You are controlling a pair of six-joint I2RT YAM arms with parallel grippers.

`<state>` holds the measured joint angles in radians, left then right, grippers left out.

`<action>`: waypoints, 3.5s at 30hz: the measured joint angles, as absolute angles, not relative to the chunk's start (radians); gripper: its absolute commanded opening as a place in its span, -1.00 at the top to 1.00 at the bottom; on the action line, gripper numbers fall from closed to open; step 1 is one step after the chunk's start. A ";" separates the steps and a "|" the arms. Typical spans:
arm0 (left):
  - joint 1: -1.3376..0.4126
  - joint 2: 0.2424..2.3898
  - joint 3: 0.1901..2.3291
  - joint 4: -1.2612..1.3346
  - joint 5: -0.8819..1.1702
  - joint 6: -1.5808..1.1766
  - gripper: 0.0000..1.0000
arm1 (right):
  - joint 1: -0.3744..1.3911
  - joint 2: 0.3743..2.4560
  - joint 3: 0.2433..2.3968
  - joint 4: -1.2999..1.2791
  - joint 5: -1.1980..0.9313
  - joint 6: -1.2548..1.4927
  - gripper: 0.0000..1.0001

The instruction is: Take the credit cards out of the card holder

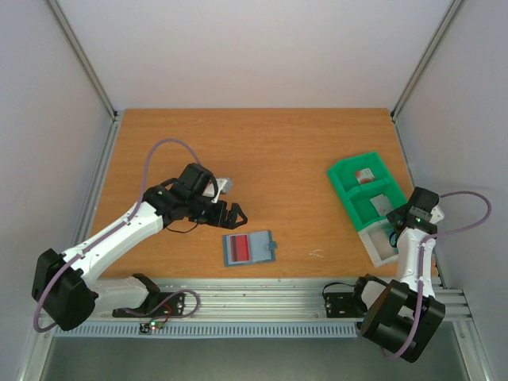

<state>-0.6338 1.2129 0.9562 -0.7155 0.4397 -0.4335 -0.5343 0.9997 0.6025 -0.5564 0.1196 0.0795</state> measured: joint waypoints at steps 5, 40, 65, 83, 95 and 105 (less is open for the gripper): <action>-0.634 1.213 0.965 -0.726 0.433 -0.432 -0.99 | -0.540 1.012 0.599 -0.554 0.143 0.070 0.66; -0.629 1.156 0.883 -0.756 0.346 -0.485 -0.80 | -0.478 0.953 0.814 -0.777 -0.130 0.156 0.11; -0.629 1.307 0.585 -0.271 0.433 -0.657 0.41 | 0.400 1.030 0.744 -0.671 -0.332 0.251 0.22; -0.628 1.354 0.503 -0.151 0.471 -0.696 0.92 | 0.799 1.487 0.790 -0.273 -0.386 0.355 0.45; -0.628 1.408 0.486 -0.082 0.490 -0.699 0.99 | 0.802 1.654 0.796 -0.112 -0.492 0.367 0.67; -0.628 1.420 0.482 -0.051 0.494 -0.707 0.99 | 0.802 1.678 0.786 -0.095 -0.483 0.367 0.66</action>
<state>-0.6285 1.4197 0.4816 -0.0505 0.4938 -0.7067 0.8024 1.6783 0.7856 -0.0948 -0.4828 0.3668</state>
